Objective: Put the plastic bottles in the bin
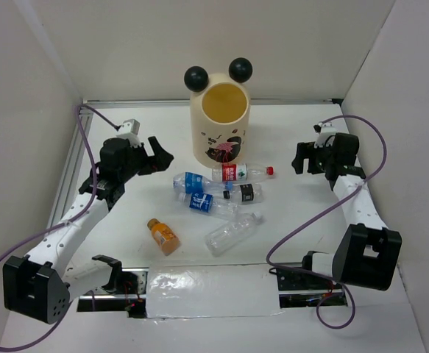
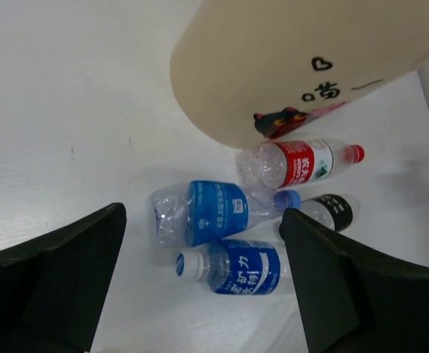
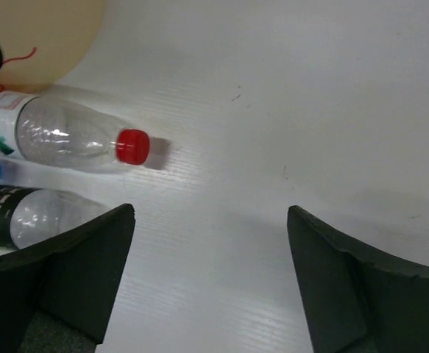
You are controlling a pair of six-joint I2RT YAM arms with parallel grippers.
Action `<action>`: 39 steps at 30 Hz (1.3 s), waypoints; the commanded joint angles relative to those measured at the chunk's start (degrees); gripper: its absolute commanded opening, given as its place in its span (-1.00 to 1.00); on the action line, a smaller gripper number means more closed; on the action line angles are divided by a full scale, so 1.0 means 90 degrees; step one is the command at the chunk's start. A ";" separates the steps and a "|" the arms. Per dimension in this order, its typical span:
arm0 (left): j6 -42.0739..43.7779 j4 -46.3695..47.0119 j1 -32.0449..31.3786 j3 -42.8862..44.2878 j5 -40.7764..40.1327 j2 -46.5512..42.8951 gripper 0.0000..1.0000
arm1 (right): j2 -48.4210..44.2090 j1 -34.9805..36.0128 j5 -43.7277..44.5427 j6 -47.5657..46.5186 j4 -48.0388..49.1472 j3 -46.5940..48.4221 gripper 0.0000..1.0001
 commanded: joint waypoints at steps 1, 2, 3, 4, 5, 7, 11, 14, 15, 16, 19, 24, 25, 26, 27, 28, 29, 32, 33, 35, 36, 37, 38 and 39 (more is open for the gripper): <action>-0.0147 0.0019 0.0010 -0.0034 0.0334 -0.0128 1.00 | -0.0196 -0.0028 -0.0785 -0.0987 -0.0248 0.0272 0.75; -0.0089 -0.0040 0.0010 -0.0092 0.0334 -0.0128 0.93 | -0.0109 -0.0028 -0.1273 -0.1337 -0.0442 0.0340 0.63; -0.0088 -0.0040 0.0010 -0.0092 0.0334 -0.0128 0.87 | -0.0108 -0.0028 -0.1278 -0.1456 -0.0522 0.0418 0.51; -0.0021 -0.0108 0.0010 -0.0150 0.0334 -0.0186 0.75 | -0.0030 -0.0028 -0.1684 -0.1544 -0.0522 0.0419 0.38; -0.0020 -0.0108 0.0010 -0.0151 0.0334 -0.0187 0.52 | -0.0030 -0.0028 -0.1882 -0.1603 -0.0600 0.0419 0.09; -0.0078 -0.0245 0.0010 -0.0219 0.0334 -0.0255 -0.56 | 0.0029 0.0088 -0.2369 -0.1877 -0.0708 0.0497 -0.30; -0.0235 -0.0597 -0.0127 -0.0297 0.0119 -0.0324 -0.32 | 0.0097 0.0949 -0.2363 -0.2385 -0.1069 0.0751 0.02; -0.0634 -0.1113 -0.0390 -0.0171 -0.0280 -0.0129 0.43 | 0.0097 0.1826 -0.1886 -0.2259 -0.1069 0.0819 0.62; -0.0751 -0.1250 -0.0584 -0.0170 -0.0649 -0.0012 0.67 | 0.0175 0.2050 -0.1758 -0.2094 -0.0905 0.0896 0.72; -0.1091 -0.1396 -0.0654 -0.0112 -0.0846 0.0047 0.70 | 0.0175 0.2429 -0.1641 -0.2015 -0.0903 0.0897 0.84; -0.1910 -0.2050 -0.0781 -0.0054 -0.1169 0.0261 0.71 | 0.0390 0.3055 -0.1503 -0.2004 -0.0825 0.1053 0.95; -0.2811 -0.3628 -0.1502 0.0025 -0.1784 0.0204 0.71 | 0.0459 0.4345 -0.0830 -0.2658 -0.0952 0.0995 0.95; -0.3238 -0.3914 -0.1630 0.0093 -0.2114 0.0146 0.71 | 0.0526 0.4695 -0.0761 -0.2658 -0.0952 0.0995 0.95; -0.3417 -0.4130 -0.1757 0.0093 -0.2223 -0.0029 0.71 | 0.0527 0.4854 -0.0616 -0.2658 -0.0952 0.0995 0.95; -0.3621 -0.4577 -0.1971 0.0093 -0.2399 -0.0127 0.71 | 0.0633 0.5029 -0.0498 -0.2658 -0.0778 0.0927 0.95; -0.4029 -0.4736 -0.2069 -0.0052 -0.2458 -0.0244 0.71 | 0.0760 0.5360 -0.0352 -0.2658 -0.0651 0.0859 0.95; -0.4179 -0.4805 -0.2148 -0.0150 -0.2459 -0.0506 0.73 | 0.0848 0.5489 -0.0022 -0.2658 -0.0504 0.0858 0.95; -0.4667 -0.4864 -0.2246 -0.0617 -0.2459 -0.0860 0.82 | 0.1287 0.5791 0.0312 -0.2600 -0.0142 0.0858 0.95; -0.4746 -0.4864 -0.2246 -0.0697 -0.2459 -0.0938 0.85 | 0.1424 0.5851 0.0314 -0.2513 -0.0142 0.0935 0.95; -0.4815 -0.4922 -0.2314 -0.0824 -0.2400 -0.0997 0.89 | 0.1825 0.5929 0.0489 -0.2512 -0.0064 0.1072 0.95; -0.4882 -0.4923 -0.2314 -0.0825 -0.2478 -0.0997 0.89 | 0.1932 0.5929 0.0576 -0.2512 -0.0063 0.1073 0.95; -0.4883 -0.5000 -0.2392 -0.0825 -0.2478 -0.0939 0.89 | 0.2049 0.5929 0.0577 -0.2512 0.0004 0.1140 0.95; -0.4883 -0.5001 -0.2393 -0.0825 -0.2537 -0.0939 0.96 | 0.2244 0.5997 0.0577 -0.2512 0.0005 0.1238 0.95; -0.4883 -0.5001 -0.2451 -0.0825 -0.2537 -0.0939 0.96 | 0.2333 0.6075 0.0713 -0.2512 0.0005 0.1239 0.95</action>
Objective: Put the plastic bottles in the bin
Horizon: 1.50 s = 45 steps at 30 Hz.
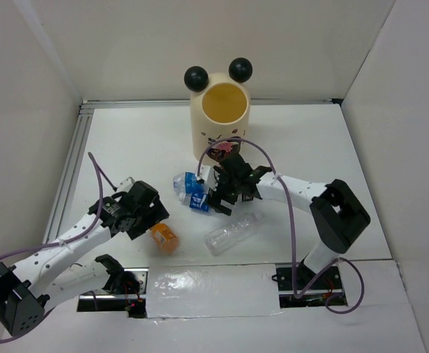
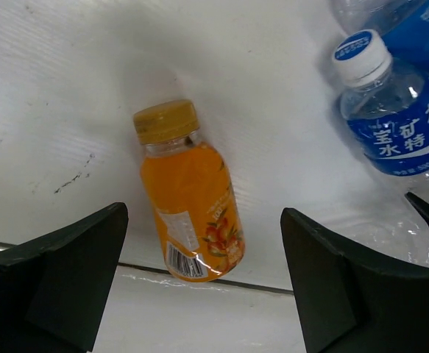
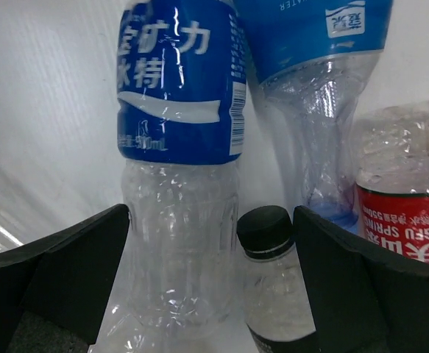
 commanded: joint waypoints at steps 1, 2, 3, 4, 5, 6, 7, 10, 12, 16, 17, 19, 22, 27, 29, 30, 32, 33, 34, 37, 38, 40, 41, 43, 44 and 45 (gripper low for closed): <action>-0.0337 -0.0166 -0.0110 0.0008 -0.0232 0.0071 0.96 | 0.0252 0.0220 0.0471 0.0006 0.0473 0.0473 0.98; -0.0395 -0.0166 -0.0187 0.0008 -0.0232 0.0072 0.98 | 0.0456 0.0318 0.0530 0.0006 0.0474 0.0571 0.98; -0.0396 -0.0166 -0.0188 -0.0079 -0.0232 0.0072 0.98 | 0.0574 0.0377 0.0608 0.0006 0.0474 0.0630 0.98; -0.0396 -0.0166 -0.0188 -0.0137 -0.0232 0.0072 0.98 | 0.0681 0.0377 0.0608 0.0006 0.0474 0.0689 0.98; -0.0473 -0.0166 -0.0266 -0.0138 -0.0174 0.0072 0.98 | 0.0905 0.0435 0.0608 0.0006 0.0387 0.0805 0.98; -0.0474 -0.0166 -0.0266 -0.0196 -0.0174 0.0072 0.98 | 0.0994 0.0494 0.0608 0.0006 0.0386 0.0806 0.98; -0.0474 -0.0166 -0.0324 -0.0197 -0.0174 0.0072 0.98 | 0.1082 0.0494 0.0608 0.0006 0.0309 0.0884 0.93; -0.0532 -0.0166 -0.0325 -0.0352 -0.0105 0.0072 0.98 | 0.1297 0.0553 0.0453 -0.0052 0.0025 0.0953 0.74; -0.0600 -0.0107 -0.0393 -0.0430 -0.0038 0.0013 0.98 | 0.1298 0.0553 0.0210 -0.0188 -0.0238 0.0953 0.36; -0.0601 -0.0039 -0.0393 -0.0558 -0.0037 -0.0104 0.98 | 0.0937 0.0612 -0.0268 -0.0452 -0.0668 0.0894 -0.11; -0.0601 -0.0039 -0.0393 -0.0558 -0.0037 -0.0104 0.98 | 0.0830 0.0612 -0.0348 -0.0511 -0.0891 0.0894 -0.19; -0.0601 0.0019 -0.0451 -0.0558 -0.0037 -0.0163 0.98 | 0.0420 0.0612 -0.0765 -0.0696 -0.1214 0.1195 -0.30; -0.0601 0.0020 -0.0452 -0.0558 -0.0037 -0.0230 0.98 | -0.0234 0.0485 -0.1206 -0.0959 -0.1771 0.1927 -0.32; -0.0542 0.0166 -0.0452 -0.0617 -0.0037 -0.0231 0.98 | -0.0558 0.0485 -0.0868 -0.0923 -0.2308 0.3265 -0.35; -0.0474 0.0235 -0.0452 -0.0617 -0.0037 -0.0231 0.98 | -0.0558 0.0485 -0.0314 -0.0921 -0.2475 0.3832 -0.35; -0.0474 0.0235 -0.0452 -0.0617 -0.0037 -0.0163 0.98 | -0.0558 0.0562 0.0058 -0.0989 -0.2475 0.3959 -0.40; -0.0415 0.0293 -0.0510 -0.0617 -0.0095 -0.0163 0.98 | -0.0674 0.0718 0.0858 -0.1272 -0.2408 0.4146 -0.40; -0.0415 0.0293 -0.0510 -0.0617 -0.0096 -0.0163 0.98 | -0.0743 0.0719 0.1645 -0.1379 -0.2214 0.4088 -0.40; -0.0415 0.0351 -0.0510 -0.0684 -0.0096 -0.0163 0.98 | -0.0898 0.0661 0.1953 -0.1719 -0.1815 0.4030 -0.40; -0.0269 0.0497 -0.0510 -0.0744 -0.0164 -0.0221 0.98 | -0.1133 0.0057 0.2095 -0.1839 -0.0868 0.3902 -0.40; -0.0269 0.0498 -0.0510 -0.0744 -0.0164 -0.0221 0.98 | -0.1192 -0.0254 0.1696 -0.1743 -0.0651 0.3902 -0.42; -0.0132 0.0683 -0.0510 -0.0744 -0.0164 -0.0221 0.98 | -0.1377 -0.1260 0.0301 -0.1528 0.0621 0.3494 -0.45; -0.0016 0.0684 -0.0510 -0.0744 -0.0164 -0.0066 0.98 | -0.1542 -0.1573 -0.0168 -0.1246 0.1172 0.2950 -0.45; 0.0131 0.0762 -0.0510 -0.0617 -0.0164 0.0081 0.98 | -0.1544 -0.2170 -0.1253 -0.0942 0.1926 0.2682 -0.45; 0.0190 0.0762 -0.0510 -0.0617 -0.0164 0.0169 0.98 | -0.1389 -0.2307 -0.1566 -0.0738 0.2325 0.2681 -0.42; 0.0268 0.0820 -0.0510 -0.0520 -0.0164 0.0305 0.98 | -0.1281 -0.2424 -0.1743 -0.0610 0.2436 0.2749 -0.42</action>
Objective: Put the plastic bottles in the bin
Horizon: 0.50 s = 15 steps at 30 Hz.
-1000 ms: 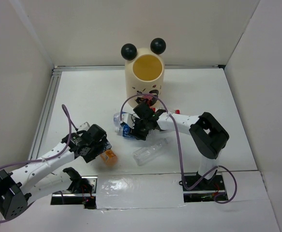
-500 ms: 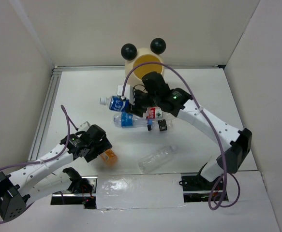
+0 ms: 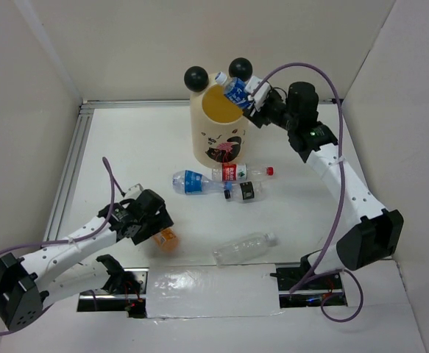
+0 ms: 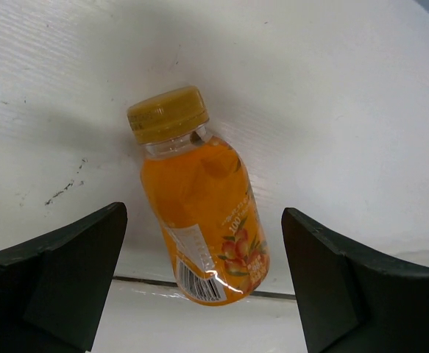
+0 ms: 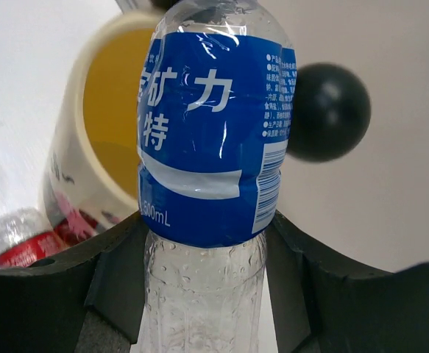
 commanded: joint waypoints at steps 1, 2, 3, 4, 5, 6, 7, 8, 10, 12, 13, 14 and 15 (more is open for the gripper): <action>0.0339 0.0228 -0.0032 0.0190 -0.0050 0.0221 0.98 | 0.0055 -0.0189 -0.1915 0.0576 0.1798 0.0117 -0.42; 0.0339 0.0228 -0.0032 0.0190 -0.0050 0.0289 0.98 | 0.0240 -0.0257 -0.2162 0.0577 0.1798 0.0292 -0.42; 0.0397 0.0228 -0.0032 0.0190 0.0008 0.0290 0.98 | 0.0300 -0.0258 -0.2319 0.0577 0.1798 0.0351 -0.42; 0.0398 0.0228 -0.0032 0.0190 0.0009 0.0290 0.98 | 0.0300 -0.0258 -0.2485 0.0577 0.1856 0.0352 -0.42; 0.0398 0.0228 -0.0032 0.0190 0.0009 0.0203 0.98 | 0.0368 -0.0258 -0.2545 0.0577 0.1924 0.0352 -0.42; 0.0340 0.0228 -0.0032 0.0132 0.0009 0.0144 0.98 | 0.0368 -0.0258 -0.2613 0.0577 0.1983 0.0420 -0.42; 0.0339 0.0228 -0.0032 0.0035 0.0009 0.0008 0.98 | 0.0426 -0.0258 -0.2759 0.0577 0.1984 0.0507 -0.42; 0.0262 0.0228 -0.0032 0.0034 0.0009 -0.0052 0.98 | 0.0427 -0.0316 -0.2876 0.0673 0.1984 0.0508 -0.45; 0.0115 0.0228 -0.0032 -0.0141 0.0009 -0.0139 0.98 | 0.0485 -0.0384 -0.3140 0.0831 0.2247 0.0508 -0.45; 0.0056 0.0228 -0.0032 -0.0142 0.0009 -0.0198 0.98 | 0.0544 -0.0385 -0.3404 0.0899 0.2577 0.0567 -0.47; 0.0056 0.0228 -0.0032 -0.0142 0.0009 -0.0199 0.98 | 0.0631 -0.0385 -0.3521 0.0899 0.2695 0.0567 -0.51; 0.0056 0.0228 -0.0032 -0.0142 0.0009 -0.0199 0.98 | 0.0690 -0.0443 -0.3744 0.0899 0.2832 0.0567 -0.51; 0.0056 0.0228 -0.0032 -0.0142 0.0009 -0.0121 0.98 | 0.0884 -0.0443 -0.3920 0.0899 0.3143 0.0567 -0.53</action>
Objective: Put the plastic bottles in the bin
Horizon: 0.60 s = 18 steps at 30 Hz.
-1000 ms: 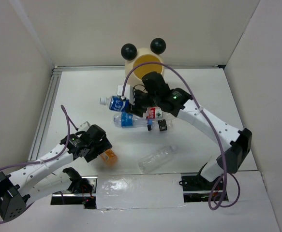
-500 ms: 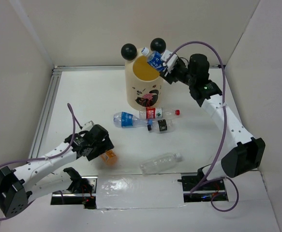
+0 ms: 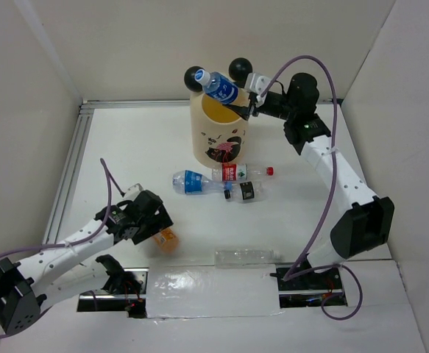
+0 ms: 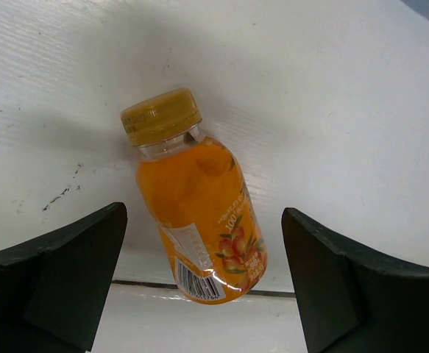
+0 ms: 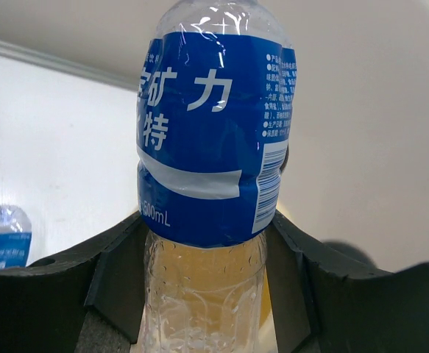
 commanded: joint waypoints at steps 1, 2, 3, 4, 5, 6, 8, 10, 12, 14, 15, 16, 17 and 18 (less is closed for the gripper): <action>-0.0165 0.0063 -0.0032 0.0011 -0.0003 0.0105 0.98 | 0.0376 -0.0122 -0.0917 0.0284 0.1266 0.0295 -0.53; -0.0165 0.0063 -0.0032 0.0012 0.0055 0.0164 0.98 | 0.0522 -0.0123 -0.1141 0.0401 0.1334 0.0411 -0.53; -0.0165 0.0063 -0.0032 0.0089 0.0055 0.0164 0.98 | 0.0668 -0.0123 -0.1307 0.0547 0.1412 0.0499 -0.49; -0.0165 0.0005 -0.0032 0.0090 0.0055 0.0271 0.98 | 0.0950 -0.0181 -0.1454 0.0781 0.1568 0.0635 -0.49; -0.0165 0.0004 -0.0032 0.0148 0.0055 0.0349 0.98 | 0.1078 -0.0181 -0.1639 0.0899 0.1705 0.0637 -0.46; -0.0165 0.0004 -0.0032 0.0148 0.0055 0.0350 0.98 | 0.1196 -0.0181 -0.1719 0.1016 0.1861 0.0637 -0.46; -0.0243 -0.0064 -0.0032 0.0148 0.0055 0.0350 0.98 | 0.1547 -0.0181 -0.1933 0.1105 0.2067 0.0811 -0.42; -0.0243 -0.0064 -0.0032 0.0148 0.0113 0.0350 0.98 | 0.1772 -0.0181 -0.2177 0.1105 0.2009 0.0948 -0.40; -0.0331 -0.0123 -0.0032 0.0071 0.0114 0.0292 0.98 | 0.2046 -0.0239 -0.2402 0.0998 0.1940 0.1076 -0.31; -0.0390 -0.0123 -0.0032 0.0012 0.0114 0.0291 0.98 | 0.2250 -0.0298 -0.2607 0.0766 0.1659 0.1319 -0.09; -0.0390 -0.0123 -0.0032 0.0012 0.0114 0.0291 0.98 | 0.2252 -0.0299 -0.2772 0.0512 0.1358 0.1427 0.05; -0.0448 -0.0123 -0.0032 0.0012 0.0114 0.0349 0.98 | 0.2339 -0.0299 -0.2871 0.0239 0.0794 0.1524 0.20; -0.0448 -0.0123 -0.0032 0.0012 0.0172 0.0350 0.98 | 0.2398 -0.0299 -0.2930 -0.0189 0.0527 0.1690 0.59; -0.0506 -0.0123 -0.0032 0.0012 0.0173 0.0427 0.98 | 0.2398 -0.0299 -0.3066 -0.0454 0.0225 0.1769 0.76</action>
